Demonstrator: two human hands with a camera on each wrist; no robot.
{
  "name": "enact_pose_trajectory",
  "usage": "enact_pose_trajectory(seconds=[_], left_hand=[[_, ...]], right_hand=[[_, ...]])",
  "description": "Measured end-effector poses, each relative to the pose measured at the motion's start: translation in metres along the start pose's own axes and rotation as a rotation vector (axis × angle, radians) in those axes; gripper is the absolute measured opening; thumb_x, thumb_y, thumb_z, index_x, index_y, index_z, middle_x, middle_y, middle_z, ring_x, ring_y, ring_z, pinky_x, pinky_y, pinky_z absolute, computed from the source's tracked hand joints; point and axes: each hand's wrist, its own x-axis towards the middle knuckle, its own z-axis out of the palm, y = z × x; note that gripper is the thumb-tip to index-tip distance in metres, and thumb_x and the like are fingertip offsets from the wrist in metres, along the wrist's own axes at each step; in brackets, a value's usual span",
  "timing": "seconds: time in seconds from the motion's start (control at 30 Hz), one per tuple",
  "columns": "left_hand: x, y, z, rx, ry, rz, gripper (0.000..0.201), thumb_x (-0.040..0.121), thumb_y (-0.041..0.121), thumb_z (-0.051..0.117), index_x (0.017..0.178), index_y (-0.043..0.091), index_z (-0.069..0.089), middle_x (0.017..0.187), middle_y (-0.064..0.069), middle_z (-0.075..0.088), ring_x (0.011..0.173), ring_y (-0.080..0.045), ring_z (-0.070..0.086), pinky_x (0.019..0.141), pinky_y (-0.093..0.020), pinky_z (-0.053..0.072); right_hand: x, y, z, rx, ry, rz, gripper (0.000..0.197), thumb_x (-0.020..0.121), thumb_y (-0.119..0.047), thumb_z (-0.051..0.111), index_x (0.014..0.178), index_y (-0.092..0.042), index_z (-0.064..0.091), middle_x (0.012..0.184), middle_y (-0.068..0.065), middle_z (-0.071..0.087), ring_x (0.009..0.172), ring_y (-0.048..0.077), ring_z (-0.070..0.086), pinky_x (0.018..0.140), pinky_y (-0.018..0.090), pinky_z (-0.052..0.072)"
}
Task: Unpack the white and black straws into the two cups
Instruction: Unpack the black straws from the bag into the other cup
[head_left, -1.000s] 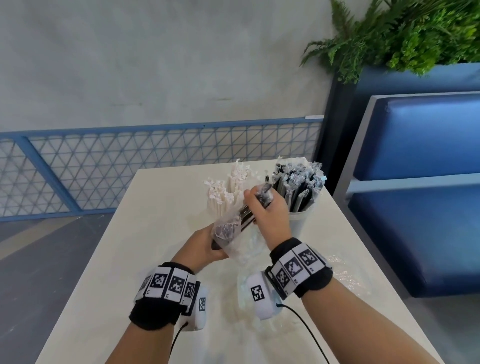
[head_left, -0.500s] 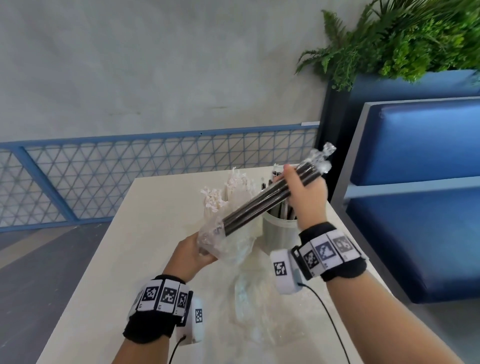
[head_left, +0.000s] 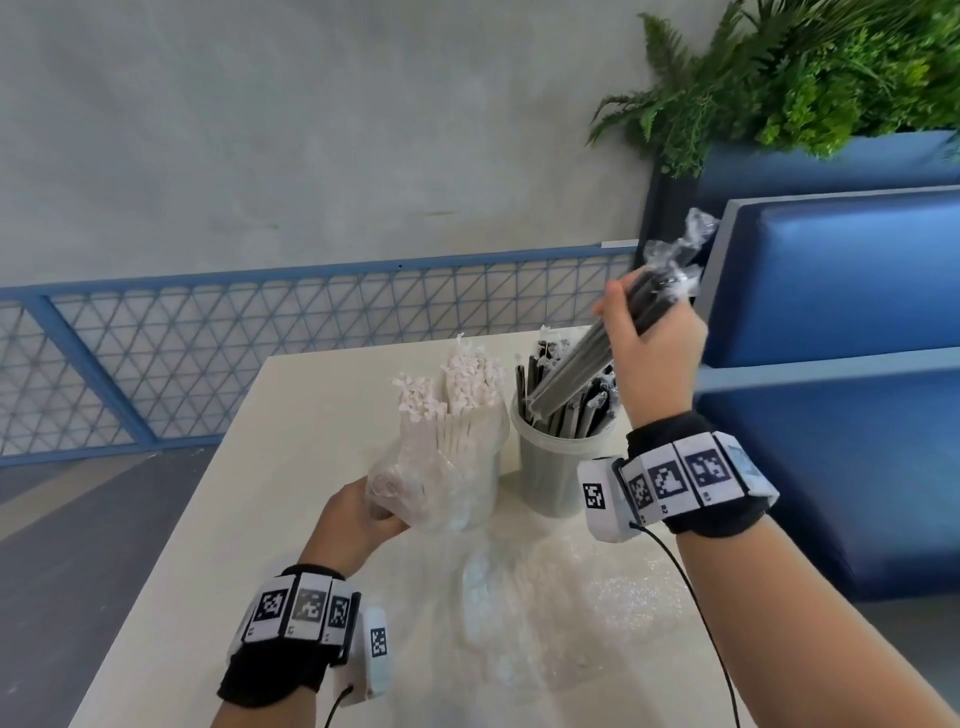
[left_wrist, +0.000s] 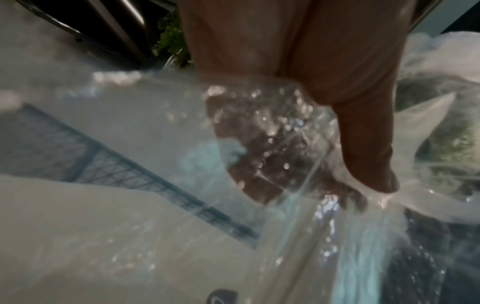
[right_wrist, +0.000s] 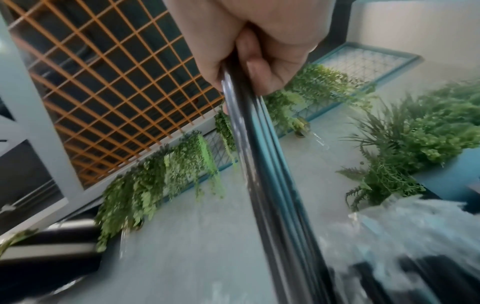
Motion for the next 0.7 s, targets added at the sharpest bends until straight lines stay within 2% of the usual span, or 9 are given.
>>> enact_pose_trajectory(seconds=[0.07,0.17,0.27,0.37,0.47,0.53,0.6,0.63,0.7], left_hand=[[-0.001,0.003,0.001,-0.032,-0.009,-0.006,0.023,0.070,0.019,0.079,0.091,0.014,0.069,0.078,0.005,0.069,0.075,-0.012,0.064,0.065,-0.025,0.048],[-0.003,0.009,0.001,-0.098,-0.012,0.011,0.037,0.057,0.036,0.078,0.085,0.012,0.069,0.075,-0.008,0.071,0.075,-0.028,0.066,0.074,-0.042,0.052],[-0.005,0.012,-0.001,-0.147,-0.007,0.030,0.049,0.048,0.048,0.068,0.082,0.013,0.069,0.074,-0.010,0.071,0.075,-0.031,0.065,0.074,-0.047,0.052],[-0.008,0.020,-0.005,-0.212,0.021,0.046,0.034,0.051,0.037,0.073,0.081,0.022,0.070,0.073,-0.002,0.072,0.075,-0.022,0.067,0.074,-0.045,0.054],[-0.009,0.031,-0.005,-0.303,0.038,0.083,0.023,0.053,0.025,0.072,0.074,0.033,0.069,0.072,0.005,0.072,0.070,-0.014,0.067,0.065,-0.030,0.052],[-0.010,0.038,-0.004,-0.390,0.071,0.100,0.032,0.064,-0.001,0.071,0.074,0.030,0.070,0.069,0.010,0.071,0.065,-0.008,0.064,0.060,-0.024,0.052],[-0.011,0.044,-0.002,-0.527,0.104,0.129,0.032,0.068,-0.011,0.067,0.082,0.018,0.067,0.070,0.011,0.070,0.061,-0.005,0.063,0.059,-0.022,0.054],[-0.012,0.047,-0.001,-0.603,0.132,0.145,0.029,0.067,-0.009,0.066,0.085,0.014,0.065,0.072,0.008,0.069,0.060,-0.007,0.063,0.059,-0.022,0.055],[-0.014,0.050,0.004,-0.742,0.184,0.145,0.025,0.069,-0.004,0.065,0.088,0.012,0.061,0.073,-0.002,0.067,0.058,-0.013,0.062,0.059,-0.023,0.054]], right_hand=[[-0.005,0.004,0.008,-0.097,-0.097,0.018,0.034,0.089,-0.031,0.057,0.084,0.002,0.063,0.072,0.007,0.067,0.066,0.020,0.065,0.065,0.032,0.056],[-0.014,0.022,0.023,-0.247,-0.311,0.108,0.026,0.088,-0.031,0.061,0.080,-0.006,0.057,0.066,0.004,0.058,0.068,0.024,0.060,0.064,0.033,0.050],[-0.025,0.046,0.035,-0.398,-0.518,0.254,0.034,0.085,-0.033,0.063,0.092,0.000,0.060,0.081,0.016,0.065,0.080,0.031,0.063,0.071,0.038,0.053],[-0.027,0.056,0.038,-0.422,-0.552,0.336,0.041,0.085,-0.035,0.063,0.098,0.004,0.059,0.081,0.017,0.063,0.082,0.034,0.064,0.071,0.039,0.053],[-0.024,0.055,0.040,-0.494,-0.615,0.305,0.043,0.087,-0.034,0.061,0.105,0.004,0.055,0.090,0.019,0.064,0.087,0.032,0.062,0.072,0.035,0.047],[-0.025,0.054,0.040,-0.468,-0.625,0.258,0.047,0.087,-0.031,0.062,0.119,0.000,0.047,0.109,0.019,0.064,0.101,0.033,0.060,0.080,0.033,0.045],[-0.033,0.054,0.038,-0.265,-0.560,0.255,0.062,0.085,-0.026,0.064,0.136,-0.008,0.033,0.126,0.014,0.057,0.105,0.030,0.058,0.088,0.030,0.043],[-0.039,0.053,0.036,-0.145,-0.486,0.253,0.067,0.085,-0.024,0.065,0.140,-0.012,0.029,0.131,0.010,0.052,0.098,0.025,0.059,0.089,0.026,0.043],[-0.055,0.052,0.029,-0.004,-0.320,0.173,0.062,0.086,-0.021,0.063,0.139,-0.015,0.031,0.130,0.000,0.048,0.075,0.012,0.055,0.077,0.010,0.044]])
